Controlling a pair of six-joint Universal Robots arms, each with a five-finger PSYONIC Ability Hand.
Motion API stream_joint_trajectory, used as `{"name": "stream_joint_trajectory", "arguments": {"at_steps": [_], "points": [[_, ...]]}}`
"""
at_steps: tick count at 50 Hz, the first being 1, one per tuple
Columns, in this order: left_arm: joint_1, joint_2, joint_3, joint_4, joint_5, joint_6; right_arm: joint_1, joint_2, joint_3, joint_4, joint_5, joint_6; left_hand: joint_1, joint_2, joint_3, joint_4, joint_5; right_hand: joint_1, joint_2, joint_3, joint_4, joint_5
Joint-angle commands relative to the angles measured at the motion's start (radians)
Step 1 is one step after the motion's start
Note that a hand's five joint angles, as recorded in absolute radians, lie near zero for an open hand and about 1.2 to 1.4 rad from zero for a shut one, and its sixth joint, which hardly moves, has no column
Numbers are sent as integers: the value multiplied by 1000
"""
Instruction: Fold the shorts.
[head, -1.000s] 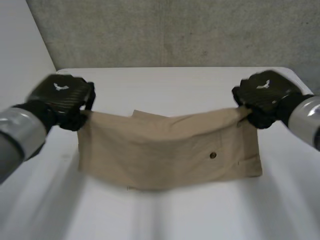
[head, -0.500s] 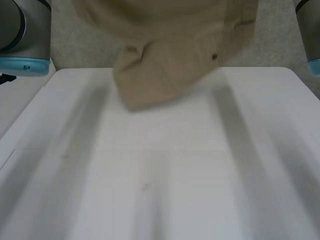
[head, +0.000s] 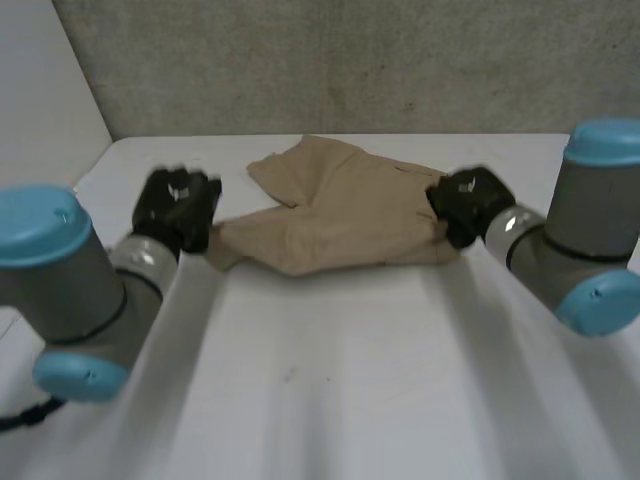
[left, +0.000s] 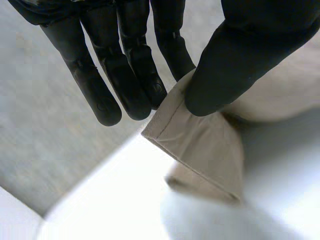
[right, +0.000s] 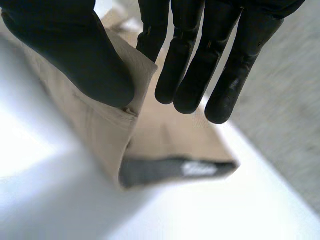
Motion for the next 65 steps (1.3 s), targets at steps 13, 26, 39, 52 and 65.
{"name": "stream_joint_trajectory", "arguments": {"at_steps": [13, 26, 39, 52, 65], "points": [[-25, 467, -356, -630, 12, 244, -44, -409, 429, 575, -2, -473, 278, 202, 203, 197, 244, 445, 228, 215, 208, 230], [-63, 249, -143, -309, 5, 269, -56, -347, 391, 260, 3, -307, 278, 202, 203, 197, 244, 445, 228, 215, 208, 230], [-80, -340, 504, -61, -6, 267, -82, -206, 336, -172, 88, -276, 278, 202, 203, 197, 244, 445, 228, 215, 208, 230], [-86, -789, 1053, -42, -4, 266, -77, 125, 31, -338, 252, -290, 278, 202, 203, 197, 244, 445, 228, 215, 208, 230], [-143, -1096, 1595, -193, -63, 252, -79, 159, -23, -327, 316, -195, -944, -1020, -1018, -1025, -978, -776, -994, -1006, -1014, -992]]}}
